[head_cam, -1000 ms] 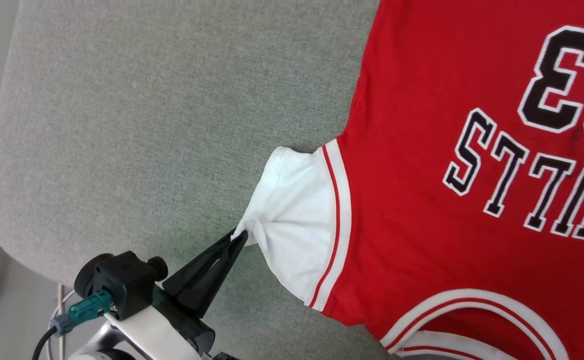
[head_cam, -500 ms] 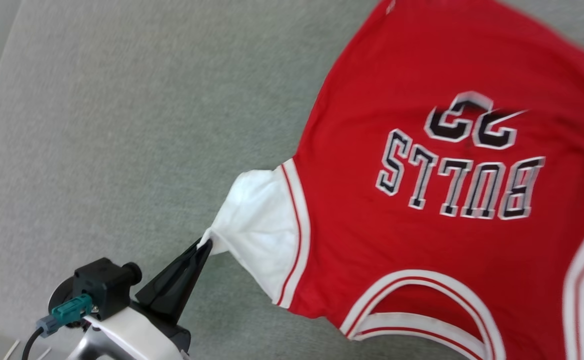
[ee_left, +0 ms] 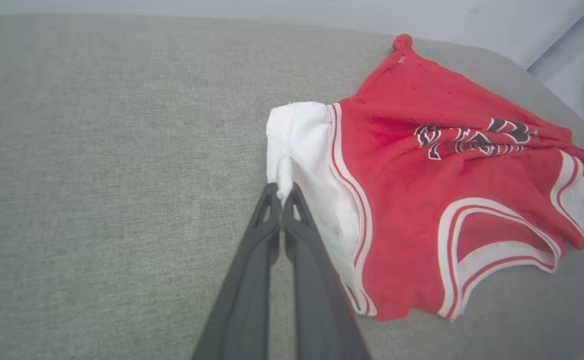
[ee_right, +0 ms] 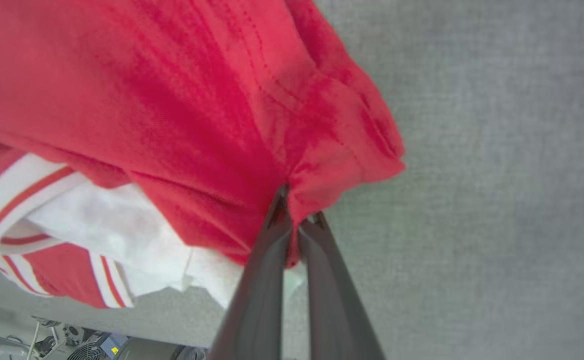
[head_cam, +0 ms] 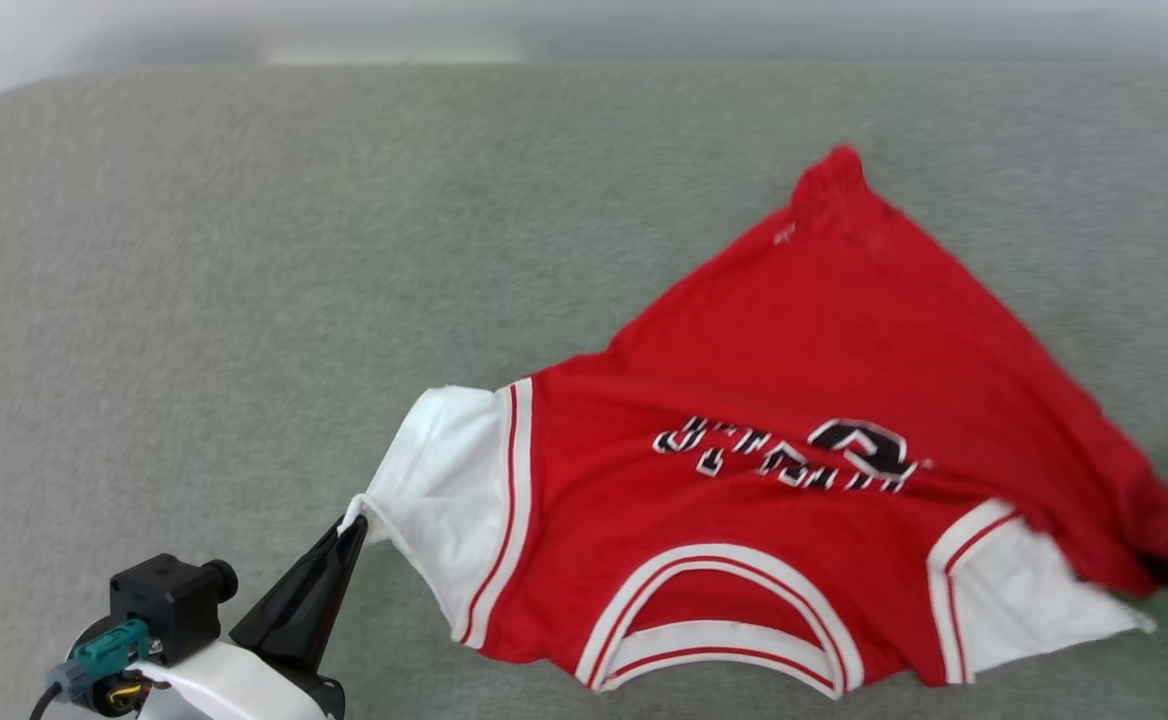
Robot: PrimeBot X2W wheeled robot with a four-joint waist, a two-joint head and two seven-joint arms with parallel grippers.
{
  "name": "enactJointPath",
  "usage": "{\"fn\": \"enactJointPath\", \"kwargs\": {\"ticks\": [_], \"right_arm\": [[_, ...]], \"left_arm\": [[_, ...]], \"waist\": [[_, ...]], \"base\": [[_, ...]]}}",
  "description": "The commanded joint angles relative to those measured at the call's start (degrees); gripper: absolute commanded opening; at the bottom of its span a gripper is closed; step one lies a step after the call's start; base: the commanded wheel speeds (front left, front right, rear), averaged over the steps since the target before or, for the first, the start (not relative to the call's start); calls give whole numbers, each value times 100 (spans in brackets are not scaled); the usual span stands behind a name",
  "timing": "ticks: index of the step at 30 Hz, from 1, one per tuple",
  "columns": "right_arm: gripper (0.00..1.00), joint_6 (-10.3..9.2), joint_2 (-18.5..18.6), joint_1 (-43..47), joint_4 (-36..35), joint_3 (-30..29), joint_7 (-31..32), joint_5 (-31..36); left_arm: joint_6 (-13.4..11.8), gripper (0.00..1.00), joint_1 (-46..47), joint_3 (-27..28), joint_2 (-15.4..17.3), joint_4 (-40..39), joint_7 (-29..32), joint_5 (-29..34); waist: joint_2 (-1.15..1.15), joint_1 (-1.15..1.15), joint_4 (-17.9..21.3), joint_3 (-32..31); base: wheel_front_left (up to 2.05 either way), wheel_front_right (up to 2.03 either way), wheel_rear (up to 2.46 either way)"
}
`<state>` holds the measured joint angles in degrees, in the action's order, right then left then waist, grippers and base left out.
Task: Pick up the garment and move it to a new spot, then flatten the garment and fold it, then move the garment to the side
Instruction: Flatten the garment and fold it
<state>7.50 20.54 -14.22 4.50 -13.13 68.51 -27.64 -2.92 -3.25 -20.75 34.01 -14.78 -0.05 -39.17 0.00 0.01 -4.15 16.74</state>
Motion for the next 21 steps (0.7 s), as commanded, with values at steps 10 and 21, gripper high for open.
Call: {"fn": "enactJointPath", "kwargs": {"ticks": [10, 21], "right_arm": [[0, -2, -561, 1591, -586, -165, -216, -168], [100, -2, -484, 1727, -633, -45, -598, -329]], "left_arm": [[-118, 0, -147, 37, -243, 215, -275, -133], [-150, 0, -2, -3, -297, 226, -364, -71]], "waist": [[0, -1, 542, -483], [0, -1, 608, -545]], "base": [[0, 0, 0], [0, 0, 0]]}}
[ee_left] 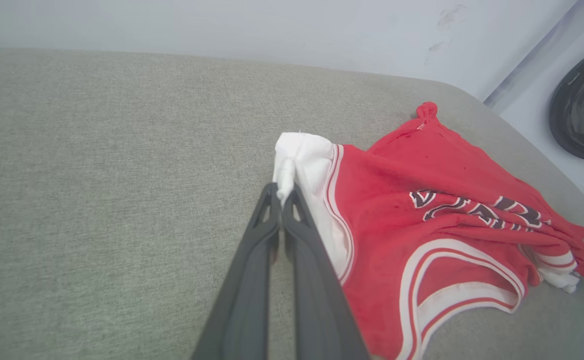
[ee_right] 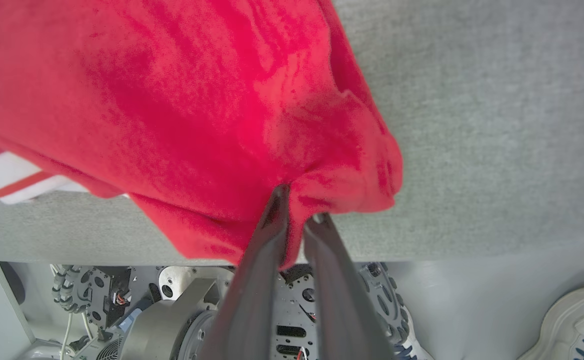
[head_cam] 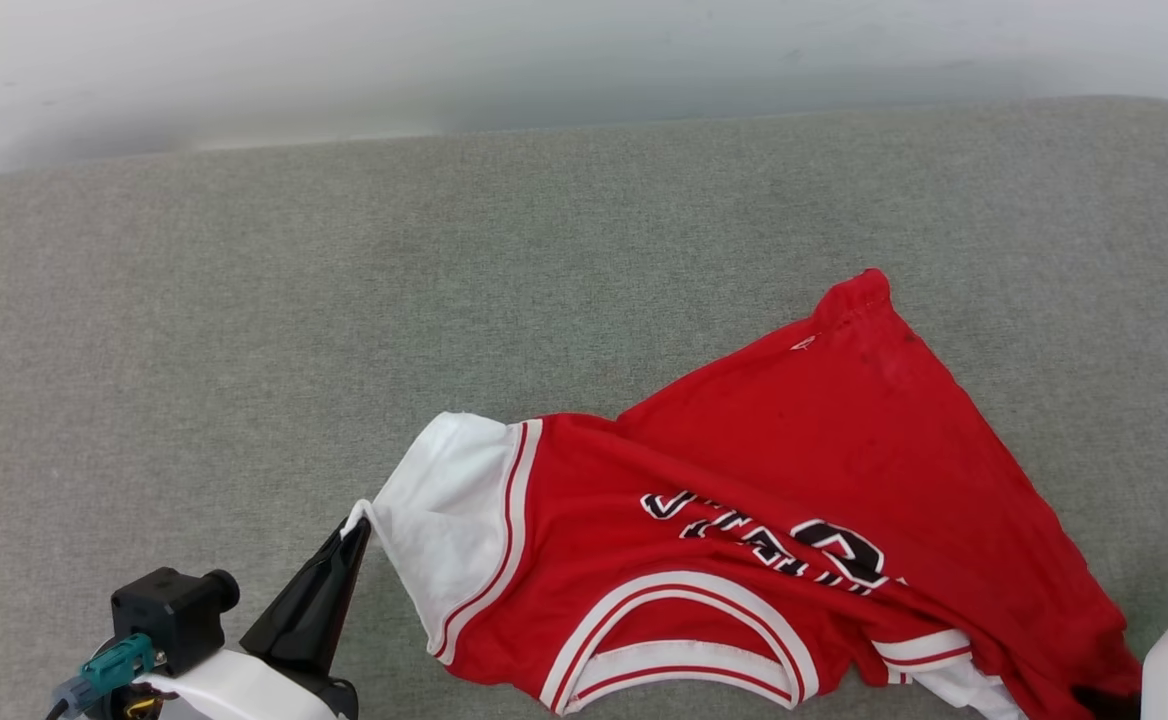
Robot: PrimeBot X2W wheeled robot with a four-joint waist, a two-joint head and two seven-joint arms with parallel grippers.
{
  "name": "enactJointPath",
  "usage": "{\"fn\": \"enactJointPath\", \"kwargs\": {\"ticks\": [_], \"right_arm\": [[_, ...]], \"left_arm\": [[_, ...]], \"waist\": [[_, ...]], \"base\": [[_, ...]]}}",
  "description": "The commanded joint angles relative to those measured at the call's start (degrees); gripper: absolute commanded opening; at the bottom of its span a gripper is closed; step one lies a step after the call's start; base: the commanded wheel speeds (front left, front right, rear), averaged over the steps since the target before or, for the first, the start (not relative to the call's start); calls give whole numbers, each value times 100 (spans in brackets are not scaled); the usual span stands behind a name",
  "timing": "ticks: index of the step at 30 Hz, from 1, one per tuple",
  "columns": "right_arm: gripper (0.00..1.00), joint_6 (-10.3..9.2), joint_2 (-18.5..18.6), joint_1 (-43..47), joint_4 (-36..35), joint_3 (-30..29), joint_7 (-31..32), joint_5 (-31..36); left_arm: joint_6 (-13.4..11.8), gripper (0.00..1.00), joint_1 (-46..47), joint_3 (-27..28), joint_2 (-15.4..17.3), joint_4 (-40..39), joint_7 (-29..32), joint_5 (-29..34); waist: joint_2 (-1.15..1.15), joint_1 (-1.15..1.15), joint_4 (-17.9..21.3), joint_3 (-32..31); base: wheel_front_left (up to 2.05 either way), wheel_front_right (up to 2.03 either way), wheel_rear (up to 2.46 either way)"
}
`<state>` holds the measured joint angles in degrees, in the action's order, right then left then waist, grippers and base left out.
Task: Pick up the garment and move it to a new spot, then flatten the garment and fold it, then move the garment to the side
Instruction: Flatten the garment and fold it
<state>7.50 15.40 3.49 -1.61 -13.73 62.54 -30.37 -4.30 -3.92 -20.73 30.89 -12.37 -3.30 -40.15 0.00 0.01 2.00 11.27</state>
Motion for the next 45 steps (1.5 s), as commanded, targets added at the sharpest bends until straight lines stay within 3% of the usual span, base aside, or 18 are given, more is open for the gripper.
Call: {"fn": "enactJointPath", "kwargs": {"ticks": [1, 10, 17, 29, 41, 42, 43, 44, 45], "right_arm": [[100, -2, 71, -83, -62, 62, 2, -105], [100, -2, 438, -913, -869, 186, 187, -440], [100, -2, 290, -2136, -976, 512, 543, -114], [100, -2, 427, -3723, 641, 797, 191, 1101], [100, -1, 547, -3756, 1854, 910, 118, 1425], [98, -1, 541, -3700, 1898, 949, 161, 1406], [40, -1, 545, -3650, 1935, 965, 186, 1406], [0, -1, 557, -3610, 1959, 977, 199, 1418], [0, -1, 566, -3576, 1978, 987, 204, 1423]], "left_arm": [[-19, 0, 73, -13, 9, -38, -42, 27], [-23, 0, 185, -118, 32, -295, 14, 163], [-9, 0, 407, -192, 40, -557, 62, 302], [139, 0, 876, -454, -187, -633, 5, 441], [240, 0, 1117, -620, -349, -525, -96, 473], [242, 0, 1128, -623, -349, -516, -98, 471], [240, 0, 1139, -624, -349, -507, -99, 470], [236, 0, 1143, -627, -350, -500, -99, 471], [230, 0, 1144, -628, -350, -489, -100, 473]], "waist": [[0, -1, -21, 6], [0, -1, -289, 226], [0, -1, -673, 653], [0, -1, -1463, 1409], [0, -1, -1838, 1712], [0, -1, -1843, 1713], [0, -1, -1843, 1712], [0, -1, -1843, 1705], [0, -1, -1839, 1691]], "base": [[0, 0, 0], [0, 0, 0], [0, 0, 0], [0, 0, 0], [0, 0, 0], [0, 0, 0], [0, 0, 0], [0, 0, 0], [0, 0, 0]]}}
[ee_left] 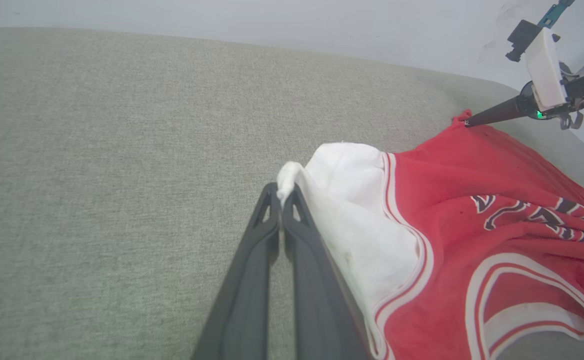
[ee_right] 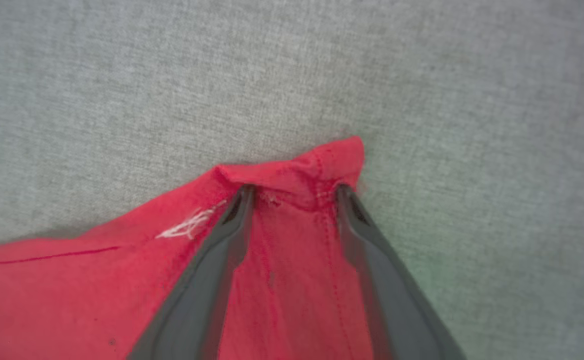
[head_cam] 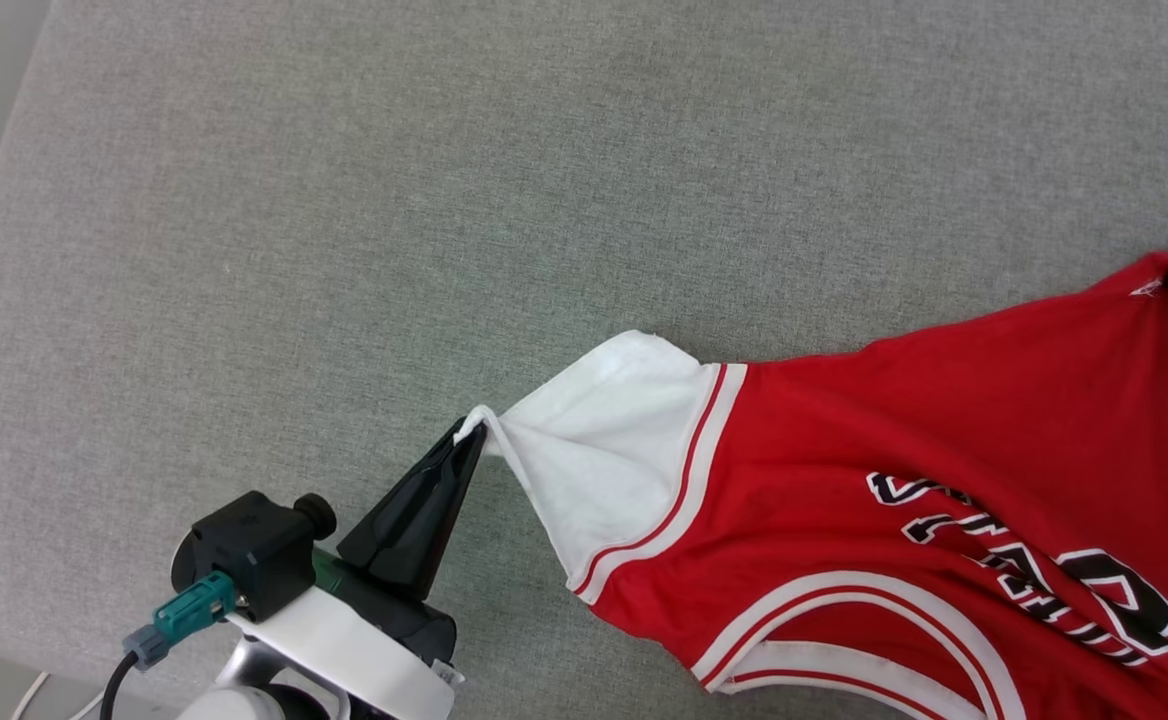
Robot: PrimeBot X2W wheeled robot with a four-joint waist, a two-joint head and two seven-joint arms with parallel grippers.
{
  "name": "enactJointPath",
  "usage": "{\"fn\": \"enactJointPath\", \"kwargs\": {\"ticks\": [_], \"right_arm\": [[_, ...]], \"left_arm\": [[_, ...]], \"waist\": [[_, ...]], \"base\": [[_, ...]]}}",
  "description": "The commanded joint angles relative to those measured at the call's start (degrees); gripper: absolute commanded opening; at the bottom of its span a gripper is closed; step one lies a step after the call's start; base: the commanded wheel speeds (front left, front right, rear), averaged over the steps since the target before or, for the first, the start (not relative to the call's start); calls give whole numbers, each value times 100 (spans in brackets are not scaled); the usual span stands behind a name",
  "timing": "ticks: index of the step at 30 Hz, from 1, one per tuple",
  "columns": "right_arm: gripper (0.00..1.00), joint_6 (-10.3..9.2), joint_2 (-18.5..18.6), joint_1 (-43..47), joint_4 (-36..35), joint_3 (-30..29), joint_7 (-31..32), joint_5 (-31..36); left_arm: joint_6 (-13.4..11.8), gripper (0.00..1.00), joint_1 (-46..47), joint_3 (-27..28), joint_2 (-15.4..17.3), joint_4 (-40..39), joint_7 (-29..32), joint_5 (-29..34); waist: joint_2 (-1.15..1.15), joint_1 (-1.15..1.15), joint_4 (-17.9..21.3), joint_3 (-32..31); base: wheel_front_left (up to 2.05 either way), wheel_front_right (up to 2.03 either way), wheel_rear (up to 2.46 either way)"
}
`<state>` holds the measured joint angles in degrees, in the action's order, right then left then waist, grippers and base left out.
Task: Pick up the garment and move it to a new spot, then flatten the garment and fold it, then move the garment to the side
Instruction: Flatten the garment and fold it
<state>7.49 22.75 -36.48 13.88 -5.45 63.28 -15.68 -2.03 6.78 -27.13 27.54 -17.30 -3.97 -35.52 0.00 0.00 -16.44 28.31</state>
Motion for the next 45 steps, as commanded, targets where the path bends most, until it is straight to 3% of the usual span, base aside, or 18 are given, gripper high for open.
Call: {"fn": "enactJointPath", "kwargs": {"ticks": [1, 16, 20, 29, 45], "right_arm": [[0, 0, -170, 439, 436, 161, 100, -53], [0, -1, -70, -173, 150, 277, -1246, -448], [0, -1, -20, -256, -157, 439, -1613, -756], [0, -1, -44, -425, -1101, 539, -1942, -1237], [0, -1, -575, -618, -2567, 574, -2200, -1600]], "left_arm": [[-3, 0, 72, 12, -14, 13, -35, 14], [-195, 0, 37, 357, 291, -178, -130, 94], [-332, 0, 131, 697, 532, -416, -178, 167], [-518, 0, 620, 1429, 807, -973, -285, 99], [-763, 0, 2211, 2553, 1275, -1629, 37, -198]], "waist": [[0, 0, 14, -36], [0, 0, 582, -860], [0, 0, 918, -1301], [0, 0, 1397, -1742], [0, 0, 2101, -2067]], "base": [[0, 0, 0], [0, 0, 0], [0, 0, 0], [0, 0, 0], [0, 0, 0]]}}
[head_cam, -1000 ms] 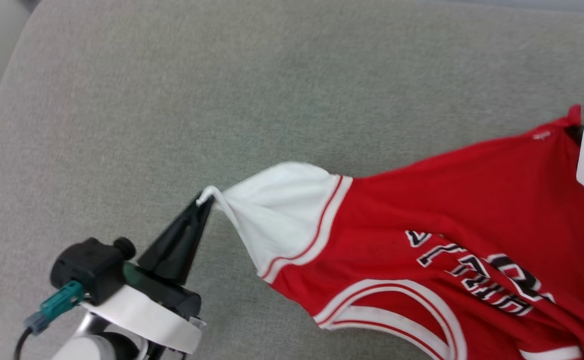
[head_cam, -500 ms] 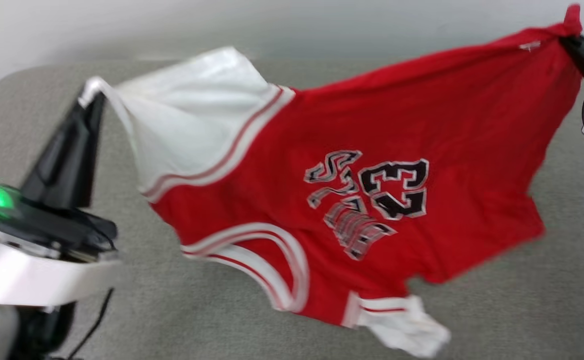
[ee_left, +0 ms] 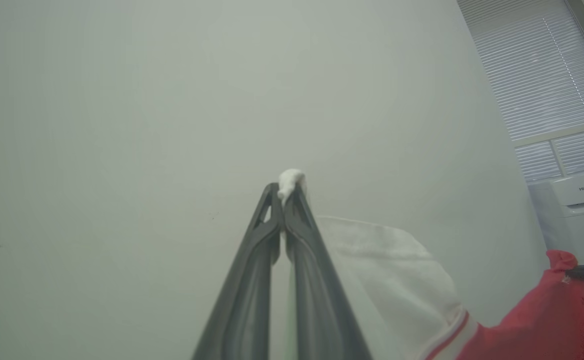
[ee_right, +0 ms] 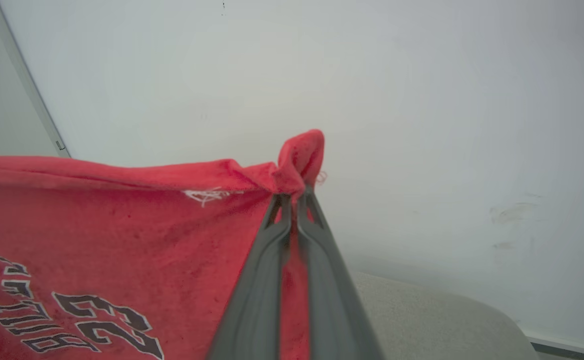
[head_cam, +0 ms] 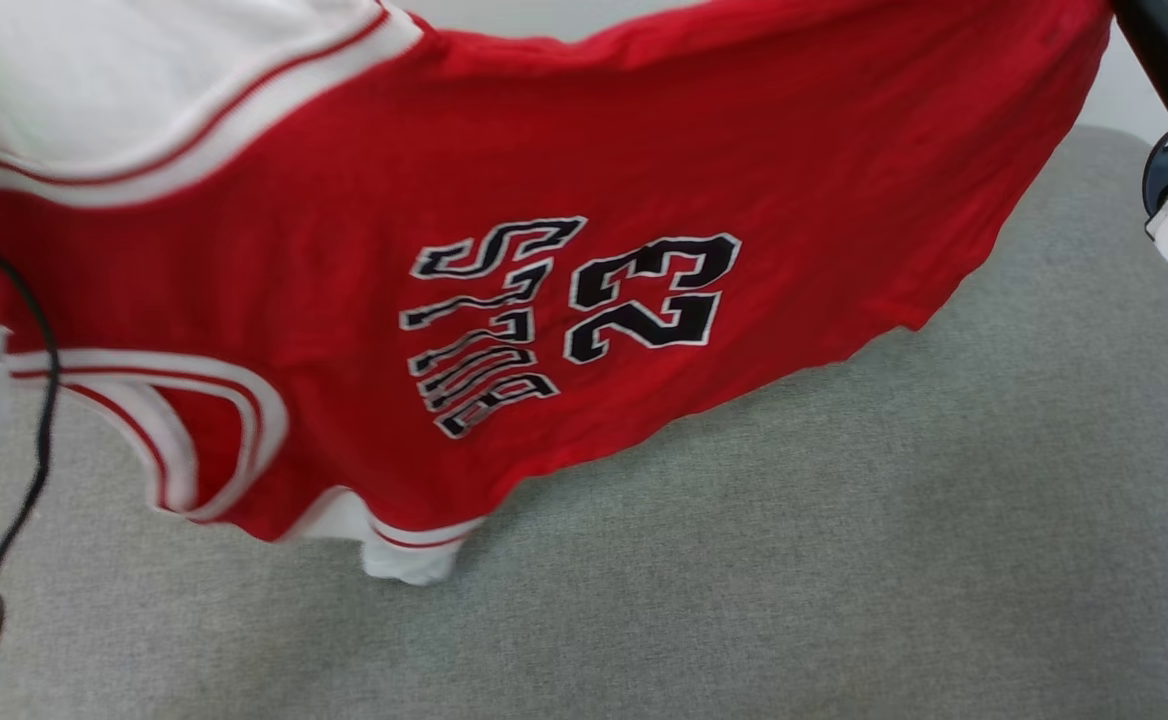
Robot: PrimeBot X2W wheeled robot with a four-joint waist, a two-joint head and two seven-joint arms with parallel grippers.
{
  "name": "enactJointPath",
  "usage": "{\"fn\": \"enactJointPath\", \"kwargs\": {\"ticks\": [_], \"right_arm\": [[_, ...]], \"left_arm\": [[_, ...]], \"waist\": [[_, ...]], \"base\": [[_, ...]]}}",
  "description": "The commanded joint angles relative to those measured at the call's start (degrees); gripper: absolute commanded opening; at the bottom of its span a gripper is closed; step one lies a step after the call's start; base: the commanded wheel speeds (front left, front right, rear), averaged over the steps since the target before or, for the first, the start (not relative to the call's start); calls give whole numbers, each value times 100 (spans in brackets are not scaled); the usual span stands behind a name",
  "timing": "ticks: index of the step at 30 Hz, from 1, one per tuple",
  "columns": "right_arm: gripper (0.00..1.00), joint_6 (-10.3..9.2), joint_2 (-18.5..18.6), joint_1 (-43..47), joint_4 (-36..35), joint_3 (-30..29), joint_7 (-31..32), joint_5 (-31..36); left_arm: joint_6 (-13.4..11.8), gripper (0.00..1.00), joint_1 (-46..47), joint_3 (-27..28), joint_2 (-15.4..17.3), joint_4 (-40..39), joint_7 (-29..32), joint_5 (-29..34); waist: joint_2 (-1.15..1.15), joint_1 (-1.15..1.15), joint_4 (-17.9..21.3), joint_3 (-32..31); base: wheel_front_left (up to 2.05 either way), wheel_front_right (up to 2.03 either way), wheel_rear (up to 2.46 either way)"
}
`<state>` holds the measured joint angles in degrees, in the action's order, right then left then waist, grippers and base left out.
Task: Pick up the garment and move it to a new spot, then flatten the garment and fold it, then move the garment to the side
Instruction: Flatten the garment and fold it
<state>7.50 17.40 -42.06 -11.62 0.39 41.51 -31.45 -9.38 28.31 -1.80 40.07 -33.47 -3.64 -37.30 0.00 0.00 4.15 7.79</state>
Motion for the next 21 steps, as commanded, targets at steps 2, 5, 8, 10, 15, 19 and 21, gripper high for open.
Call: {"fn": "enactJointPath", "kwargs": {"ticks": [2, 5, 8, 10, 15, 19, 21], "right_arm": [[0, -2, -102, -78, -134, -29, -16, -40], [0, -2, -172, -100, -278, -49, 11, -55], [0, -2, -230, -164, -394, -108, 3, -44], [0, -2, -273, -214, -447, -158, 6, -24], [0, -2, -293, -475, -467, -238, -67, 130], [0, -2, -312, -841, -314, -274, -196, 274], [0, -2, -321, -1101, -167, -283, -298, 361]], "left_arm": [[-46, 0, 242, 95, 59, -21, 65, -59], [-74, 0, 515, 199, 137, 16, 139, -115], [-71, 0, 771, 276, 214, 75, 208, -141], [-55, 0, 950, 319, 278, 128, 246, -155], [63, 0, 1475, 320, 456, 397, 382, -216], [224, 0, 2102, 255, 514, 791, 454, -389], [332, 0, 2501, 173, 533, 1081, 517, -481]], "waist": [[0, 0, 89, -1], [0, 0, 148, 54], [0, 0, 186, 163], [0, 0, 200, 268], [0, 0, 214, 693], [0, 0, 211, 1162], [0, 0, 215, 1430]], "base": [[0, 0, 0], [0, 0, 0], [0, 0, 0], [0, 0, 0], [0, 0, 0], [0, 0, 0], [0, 0, 0]]}}
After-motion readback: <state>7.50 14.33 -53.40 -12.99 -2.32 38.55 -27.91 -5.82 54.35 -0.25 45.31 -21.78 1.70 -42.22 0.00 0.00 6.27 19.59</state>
